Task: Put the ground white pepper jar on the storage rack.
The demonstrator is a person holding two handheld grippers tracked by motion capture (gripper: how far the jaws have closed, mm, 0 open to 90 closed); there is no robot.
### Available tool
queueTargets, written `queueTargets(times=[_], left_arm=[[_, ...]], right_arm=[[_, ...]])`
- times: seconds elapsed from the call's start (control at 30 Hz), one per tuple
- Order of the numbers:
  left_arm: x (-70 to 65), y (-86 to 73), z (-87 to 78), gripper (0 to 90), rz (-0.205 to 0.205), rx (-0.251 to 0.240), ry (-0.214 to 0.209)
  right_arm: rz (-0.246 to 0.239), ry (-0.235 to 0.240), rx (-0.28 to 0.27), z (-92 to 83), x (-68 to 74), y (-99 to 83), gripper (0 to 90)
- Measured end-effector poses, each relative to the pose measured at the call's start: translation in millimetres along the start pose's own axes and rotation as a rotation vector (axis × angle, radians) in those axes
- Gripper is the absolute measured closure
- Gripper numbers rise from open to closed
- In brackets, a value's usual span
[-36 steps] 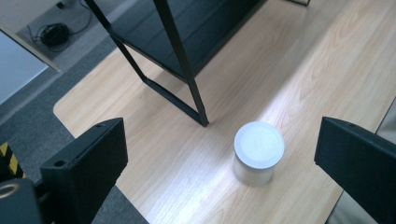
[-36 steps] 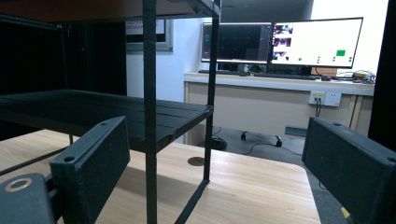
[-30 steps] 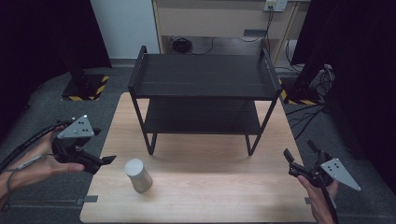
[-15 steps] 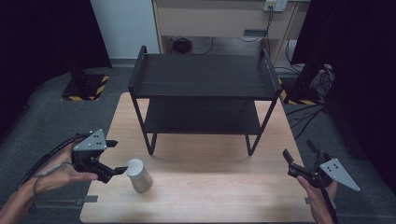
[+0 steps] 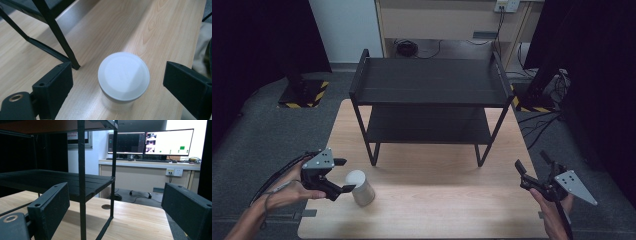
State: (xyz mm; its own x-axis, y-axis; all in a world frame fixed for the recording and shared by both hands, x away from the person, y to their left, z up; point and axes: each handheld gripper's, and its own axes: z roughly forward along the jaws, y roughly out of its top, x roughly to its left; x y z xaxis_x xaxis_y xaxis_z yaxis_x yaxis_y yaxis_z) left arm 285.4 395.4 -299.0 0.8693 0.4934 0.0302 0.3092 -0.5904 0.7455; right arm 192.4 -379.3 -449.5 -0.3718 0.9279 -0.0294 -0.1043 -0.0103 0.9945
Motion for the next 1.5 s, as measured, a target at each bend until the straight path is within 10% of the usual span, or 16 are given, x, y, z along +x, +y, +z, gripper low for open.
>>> queueTargets(times=[0.57, 0.87, 1.5], left_arm=[[7.2, -22.5, 40.3, 15.4, 0.016, -0.015, -0.057], [5.9, -33.9, 48.9, 30.0, 0.097, -0.048, -0.047], [12.5, -41.6, 50.8, 33.8, 0.044, -0.091, -0.072]], right_arm=[[0.0, -0.012, 0.01, 0.1, 1.9, -0.1, 8.4], [0.001, -0.01, 0.01, 0.5, 2.8, -0.3, 8.6], [-0.002, -0.004, 0.016, 1.8, 3.5, -0.5, 8.9]])
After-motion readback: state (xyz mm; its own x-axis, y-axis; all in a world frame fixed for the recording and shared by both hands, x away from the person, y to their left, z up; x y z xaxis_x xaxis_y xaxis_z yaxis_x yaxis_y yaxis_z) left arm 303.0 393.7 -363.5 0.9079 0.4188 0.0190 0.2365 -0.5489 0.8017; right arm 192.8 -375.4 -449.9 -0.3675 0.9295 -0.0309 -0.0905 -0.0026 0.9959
